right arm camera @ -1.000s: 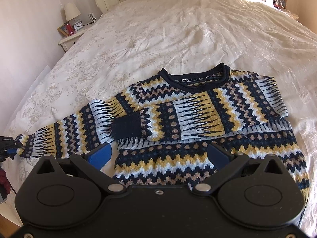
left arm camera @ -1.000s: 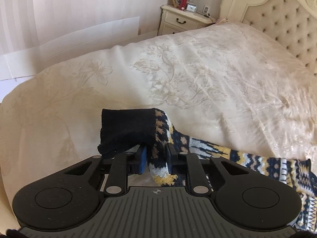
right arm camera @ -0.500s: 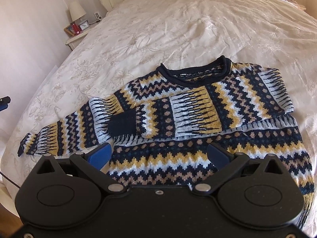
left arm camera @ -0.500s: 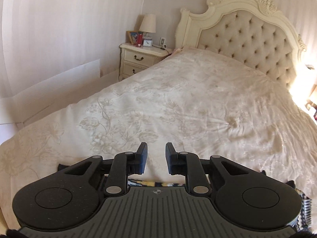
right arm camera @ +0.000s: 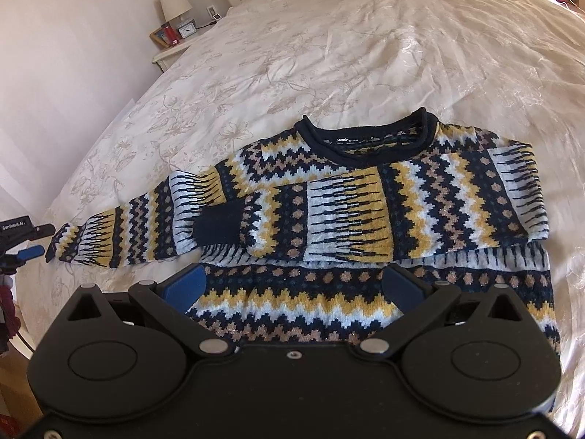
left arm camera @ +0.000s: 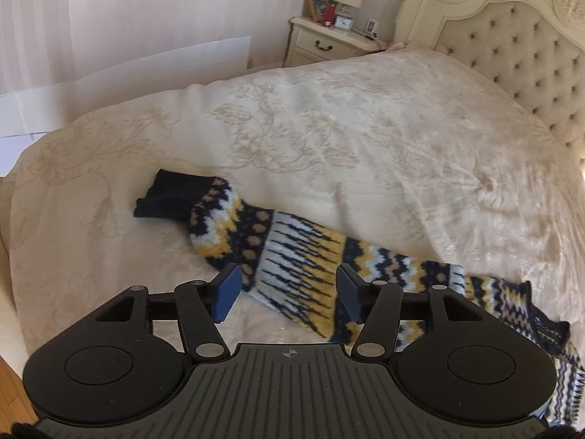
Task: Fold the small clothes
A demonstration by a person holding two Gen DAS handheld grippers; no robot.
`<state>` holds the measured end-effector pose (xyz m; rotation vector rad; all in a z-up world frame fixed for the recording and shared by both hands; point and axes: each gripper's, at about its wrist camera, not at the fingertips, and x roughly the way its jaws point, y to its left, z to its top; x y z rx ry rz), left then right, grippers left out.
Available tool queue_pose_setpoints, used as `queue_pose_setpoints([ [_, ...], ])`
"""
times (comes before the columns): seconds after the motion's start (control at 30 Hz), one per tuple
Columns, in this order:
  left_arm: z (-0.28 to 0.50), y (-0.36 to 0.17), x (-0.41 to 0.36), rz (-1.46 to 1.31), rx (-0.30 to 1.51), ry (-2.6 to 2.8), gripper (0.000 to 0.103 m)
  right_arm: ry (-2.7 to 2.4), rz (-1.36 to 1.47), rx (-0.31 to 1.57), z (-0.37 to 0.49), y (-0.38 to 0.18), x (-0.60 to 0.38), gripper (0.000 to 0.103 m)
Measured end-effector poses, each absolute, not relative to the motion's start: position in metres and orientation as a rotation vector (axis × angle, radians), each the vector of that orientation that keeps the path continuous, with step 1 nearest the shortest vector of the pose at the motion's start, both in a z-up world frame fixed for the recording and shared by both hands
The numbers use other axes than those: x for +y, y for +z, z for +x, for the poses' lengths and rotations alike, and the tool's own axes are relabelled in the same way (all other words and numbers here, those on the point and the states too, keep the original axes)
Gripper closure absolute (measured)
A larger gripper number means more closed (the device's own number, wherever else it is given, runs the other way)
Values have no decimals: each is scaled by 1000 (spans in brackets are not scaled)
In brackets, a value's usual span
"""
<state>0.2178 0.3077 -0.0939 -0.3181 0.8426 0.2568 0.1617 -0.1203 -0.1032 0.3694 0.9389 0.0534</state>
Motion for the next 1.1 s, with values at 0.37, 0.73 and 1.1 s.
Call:
queue_pose_setpoints([
  [0.37, 262, -140, 377, -343, 947, 250, 45, -12, 400, 933, 166, -102, -71, 1],
  [0.73, 282, -151, 380, -368, 903, 235, 94, -56, 386, 953, 170, -99, -59, 1],
  [1.1, 264, -41, 312, -276, 693, 83, 95, 6, 427, 989, 171, -121, -87, 1],
])
